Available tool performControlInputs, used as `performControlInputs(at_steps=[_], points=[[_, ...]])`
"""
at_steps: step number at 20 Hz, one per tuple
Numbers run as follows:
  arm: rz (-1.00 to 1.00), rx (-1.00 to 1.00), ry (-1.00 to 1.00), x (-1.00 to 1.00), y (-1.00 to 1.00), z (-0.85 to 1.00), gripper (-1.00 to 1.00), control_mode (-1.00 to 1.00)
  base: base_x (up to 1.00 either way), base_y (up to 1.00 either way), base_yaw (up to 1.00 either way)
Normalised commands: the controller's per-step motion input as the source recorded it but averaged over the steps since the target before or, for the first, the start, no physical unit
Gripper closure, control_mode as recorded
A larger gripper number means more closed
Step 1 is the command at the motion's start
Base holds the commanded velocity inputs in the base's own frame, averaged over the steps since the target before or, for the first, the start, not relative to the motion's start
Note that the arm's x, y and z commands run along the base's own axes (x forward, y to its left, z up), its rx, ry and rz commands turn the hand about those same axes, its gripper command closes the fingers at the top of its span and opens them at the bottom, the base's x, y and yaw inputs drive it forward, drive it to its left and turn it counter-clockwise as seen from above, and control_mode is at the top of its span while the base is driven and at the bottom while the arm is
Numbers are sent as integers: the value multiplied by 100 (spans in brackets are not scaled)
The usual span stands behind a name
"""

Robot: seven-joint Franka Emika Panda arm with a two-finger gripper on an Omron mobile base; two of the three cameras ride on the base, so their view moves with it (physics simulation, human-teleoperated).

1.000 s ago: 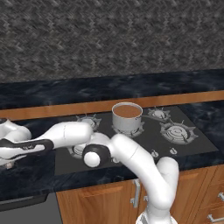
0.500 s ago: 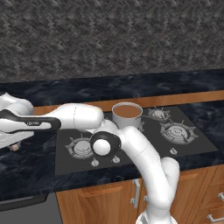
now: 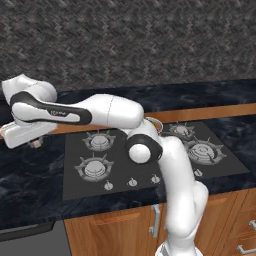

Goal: Pick up the sugar cube(s) and place them in the saucepan with hot chocolate.

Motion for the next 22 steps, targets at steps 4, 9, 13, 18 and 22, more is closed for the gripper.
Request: performControlInputs(at_steps=[4,9,13,18,22], points=[[0,21,-29,-50,-100,10,100,-100,0,0,0],[0,25,-37,-68,-100,4,100,-100,0,0,0],[1,23,-34,-44,-100,16,100,-100,0,0,0],[2,10,2,24,-97,92,100,-100,0,0,0],[0,1,22,53,-100,80,100,-100,0,0,0]])
